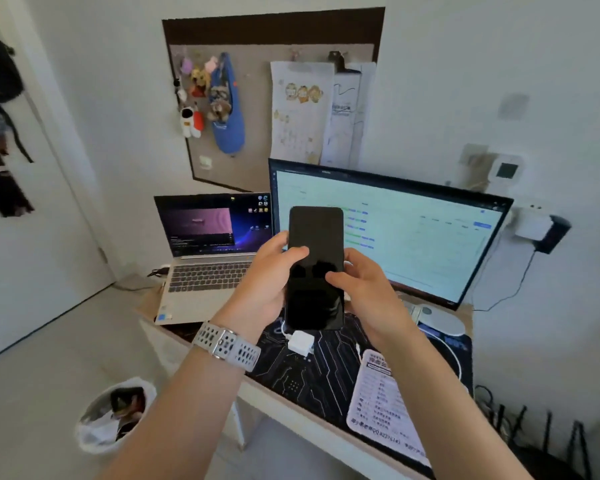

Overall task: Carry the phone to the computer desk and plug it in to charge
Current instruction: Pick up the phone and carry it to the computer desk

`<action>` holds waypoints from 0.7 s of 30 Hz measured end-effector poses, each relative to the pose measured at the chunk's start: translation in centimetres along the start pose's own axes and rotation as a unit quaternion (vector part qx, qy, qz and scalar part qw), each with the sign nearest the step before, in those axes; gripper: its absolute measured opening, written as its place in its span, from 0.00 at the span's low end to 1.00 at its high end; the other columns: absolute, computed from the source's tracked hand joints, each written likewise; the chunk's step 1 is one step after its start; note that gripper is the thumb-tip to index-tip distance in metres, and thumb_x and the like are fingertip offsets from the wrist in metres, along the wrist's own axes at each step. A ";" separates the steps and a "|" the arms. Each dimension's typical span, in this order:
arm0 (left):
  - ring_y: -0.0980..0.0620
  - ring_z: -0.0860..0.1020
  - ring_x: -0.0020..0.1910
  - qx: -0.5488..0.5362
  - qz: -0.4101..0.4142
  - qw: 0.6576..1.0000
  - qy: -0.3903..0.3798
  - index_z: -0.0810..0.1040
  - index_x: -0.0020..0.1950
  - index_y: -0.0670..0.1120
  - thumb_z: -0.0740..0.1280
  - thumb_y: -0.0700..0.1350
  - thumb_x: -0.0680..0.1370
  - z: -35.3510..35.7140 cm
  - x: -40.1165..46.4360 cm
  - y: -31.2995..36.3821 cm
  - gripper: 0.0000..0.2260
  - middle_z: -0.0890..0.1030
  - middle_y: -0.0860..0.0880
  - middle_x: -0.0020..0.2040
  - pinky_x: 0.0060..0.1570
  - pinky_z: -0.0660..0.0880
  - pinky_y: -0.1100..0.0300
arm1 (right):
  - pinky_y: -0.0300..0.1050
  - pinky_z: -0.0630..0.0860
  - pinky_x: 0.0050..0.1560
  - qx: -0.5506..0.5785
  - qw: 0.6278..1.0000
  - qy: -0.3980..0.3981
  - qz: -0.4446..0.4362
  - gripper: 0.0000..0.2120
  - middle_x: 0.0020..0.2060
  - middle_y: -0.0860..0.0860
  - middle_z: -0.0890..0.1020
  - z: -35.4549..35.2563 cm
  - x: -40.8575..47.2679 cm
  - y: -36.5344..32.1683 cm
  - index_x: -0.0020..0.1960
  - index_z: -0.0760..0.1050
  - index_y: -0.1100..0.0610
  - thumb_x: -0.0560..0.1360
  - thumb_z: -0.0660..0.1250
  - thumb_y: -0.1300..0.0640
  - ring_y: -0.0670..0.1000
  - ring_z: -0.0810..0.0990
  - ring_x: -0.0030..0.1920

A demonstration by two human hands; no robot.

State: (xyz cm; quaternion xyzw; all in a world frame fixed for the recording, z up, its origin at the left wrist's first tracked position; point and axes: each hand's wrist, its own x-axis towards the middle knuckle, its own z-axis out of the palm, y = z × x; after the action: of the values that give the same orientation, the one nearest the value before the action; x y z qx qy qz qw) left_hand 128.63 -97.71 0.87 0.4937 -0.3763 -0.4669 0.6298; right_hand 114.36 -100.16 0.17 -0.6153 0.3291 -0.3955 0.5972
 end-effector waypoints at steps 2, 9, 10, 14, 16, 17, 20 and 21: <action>0.43 0.83 0.52 0.002 -0.021 0.999 -0.036 0.80 0.57 0.44 0.61 0.36 0.79 0.3 1.6 -0.7 0.11 0.84 0.42 0.53 0.52 0.79 0.46 | 0.38 0.80 0.44 -0.002 1.000 0.029 0.009 0.15 0.39 0.42 0.86 -0.5 0.2 0.6 0.52 0.77 0.53 0.77 0.59 0.69 0.41 0.84 0.42; 0.46 0.84 0.49 0.005 -0.060 0.992 -0.114 0.80 0.56 0.46 0.62 0.36 0.78 2.7 6.3 -3.0 0.11 0.85 0.45 0.51 0.44 0.81 0.52 | 0.46 0.80 0.50 -0.017 0.990 0.129 0.048 0.13 0.48 0.50 0.85 -3.2 2.1 2.1 0.55 0.77 0.54 0.77 0.60 0.67 0.47 0.84 0.46; 0.47 0.84 0.48 0.003 -0.061 0.991 -0.119 0.80 0.55 0.47 0.62 0.36 0.78 3.1 7.1 -3.3 0.11 0.86 0.46 0.49 0.42 0.81 0.54 | 0.48 0.79 0.52 -0.020 0.989 0.136 0.051 0.13 0.48 0.51 0.85 -3.6 2.7 2.3 0.55 0.77 0.54 0.77 0.60 0.67 0.49 0.84 0.47; 0.49 0.84 0.45 0.006 -0.074 0.990 -0.120 0.81 0.51 0.50 0.63 0.37 0.78 4.0 10.0 -3.8 0.11 0.86 0.48 0.46 0.40 0.81 0.56 | 0.53 0.78 0.55 -0.033 0.984 0.162 0.064 0.12 0.48 0.52 0.84 -5.1 5.3 3.0 0.55 0.76 0.54 0.77 0.60 0.67 0.53 0.83 0.51; 0.48 0.84 0.46 0.010 -0.076 0.989 -0.125 0.81 0.51 0.51 0.62 0.37 0.78 4.2 11.5 -4.1 0.11 0.86 0.48 0.46 0.42 0.80 0.55 | 0.51 0.79 0.52 -0.033 0.984 0.164 0.068 0.12 0.47 0.51 0.85 -5.6 6.6 3.4 0.54 0.76 0.53 0.77 0.61 0.66 0.51 0.83 0.49; 0.48 0.84 0.47 0.013 -0.076 0.989 -0.124 0.81 0.51 0.51 0.62 0.37 0.78 4.2 12.2 -4.4 0.11 0.86 0.48 0.46 0.42 0.80 0.54 | 0.50 0.79 0.51 -0.033 0.983 0.163 0.072 0.12 0.47 0.51 0.85 -5.7 7.1 3.6 0.54 0.76 0.53 0.77 0.61 0.66 0.50 0.83 0.47; 0.48 0.84 0.45 0.017 -0.083 0.989 -0.122 0.80 0.53 0.49 0.62 0.37 0.79 4.1 13.7 -5.1 0.10 0.86 0.47 0.46 0.39 0.81 0.55 | 0.53 0.79 0.53 -0.037 0.982 0.167 0.082 0.12 0.49 0.55 0.84 -6.0 8.5 4.3 0.57 0.76 0.56 0.76 0.61 0.66 0.51 0.83 0.48; 0.49 0.84 0.44 0.017 -0.088 0.988 -0.123 0.80 0.53 0.48 0.62 0.36 0.79 4.0 14.1 -5.5 0.10 0.86 0.48 0.45 0.37 0.81 0.56 | 0.54 0.78 0.54 -0.038 0.981 0.171 0.088 0.13 0.50 0.56 0.84 -6.0 8.8 4.6 0.57 0.76 0.56 0.76 0.61 0.66 0.52 0.83 0.49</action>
State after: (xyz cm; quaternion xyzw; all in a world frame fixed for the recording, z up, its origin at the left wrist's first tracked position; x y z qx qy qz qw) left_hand 127.69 -112.77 -3.36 0.4741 -0.4139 -0.5716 0.5265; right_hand 113.48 -111.05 -3.75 -0.5299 0.4938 -0.4278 0.5407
